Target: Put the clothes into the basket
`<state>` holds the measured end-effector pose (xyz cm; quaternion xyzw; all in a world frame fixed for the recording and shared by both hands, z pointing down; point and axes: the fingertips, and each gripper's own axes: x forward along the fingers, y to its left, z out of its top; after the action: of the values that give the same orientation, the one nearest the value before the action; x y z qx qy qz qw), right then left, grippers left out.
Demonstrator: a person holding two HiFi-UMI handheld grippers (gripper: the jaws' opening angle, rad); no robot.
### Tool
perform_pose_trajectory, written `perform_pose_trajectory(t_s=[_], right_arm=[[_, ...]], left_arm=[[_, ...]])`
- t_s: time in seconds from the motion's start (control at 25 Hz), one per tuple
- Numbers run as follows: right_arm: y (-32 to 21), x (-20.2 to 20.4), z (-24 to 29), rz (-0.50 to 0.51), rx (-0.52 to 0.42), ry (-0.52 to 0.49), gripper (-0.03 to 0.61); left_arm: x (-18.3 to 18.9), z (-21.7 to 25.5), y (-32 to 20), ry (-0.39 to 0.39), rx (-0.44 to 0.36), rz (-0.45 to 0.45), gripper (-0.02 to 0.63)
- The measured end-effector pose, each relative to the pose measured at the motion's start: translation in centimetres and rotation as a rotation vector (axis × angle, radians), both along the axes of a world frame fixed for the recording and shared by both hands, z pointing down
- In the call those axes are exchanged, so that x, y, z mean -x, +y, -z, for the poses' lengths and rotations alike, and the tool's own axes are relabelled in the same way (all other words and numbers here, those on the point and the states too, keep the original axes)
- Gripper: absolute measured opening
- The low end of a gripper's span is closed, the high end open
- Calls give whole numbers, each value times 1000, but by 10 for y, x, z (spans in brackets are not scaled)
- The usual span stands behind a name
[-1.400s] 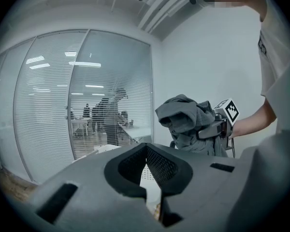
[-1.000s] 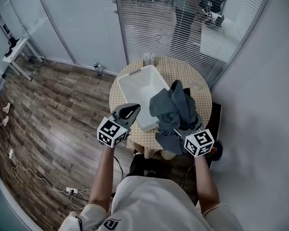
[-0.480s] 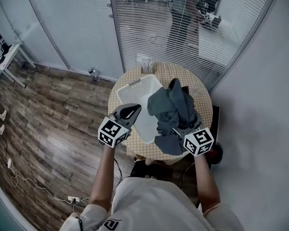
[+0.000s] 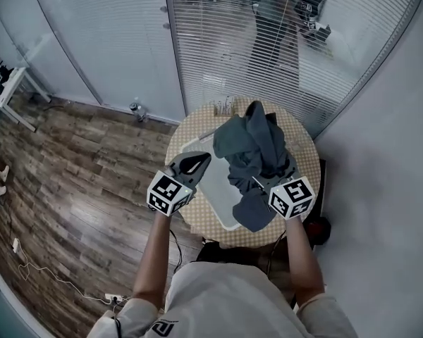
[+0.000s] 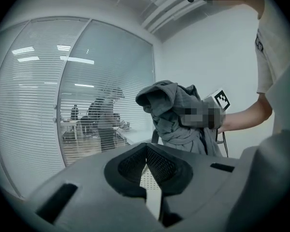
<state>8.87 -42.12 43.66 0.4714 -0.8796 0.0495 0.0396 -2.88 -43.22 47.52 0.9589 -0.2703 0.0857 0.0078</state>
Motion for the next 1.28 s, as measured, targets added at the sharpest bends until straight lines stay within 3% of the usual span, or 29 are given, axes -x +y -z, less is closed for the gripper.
perform_pose_trajectory(t_s=[0.44, 0.76, 1.0, 1.28], right_arm=[[-30, 25, 26, 13, -47, -40, 442], [-22, 17, -41, 52, 123, 24, 442], [-13, 17, -79, 39, 204, 16, 442], [-24, 29, -122, 78, 336, 45, 442]], left_arm=[[9, -4, -3, -10, 15, 15, 14], [0, -7, -10, -8, 26, 52, 12], [1, -7, -12, -3, 19, 66, 12], [19, -8, -15, -1, 16, 124, 13]])
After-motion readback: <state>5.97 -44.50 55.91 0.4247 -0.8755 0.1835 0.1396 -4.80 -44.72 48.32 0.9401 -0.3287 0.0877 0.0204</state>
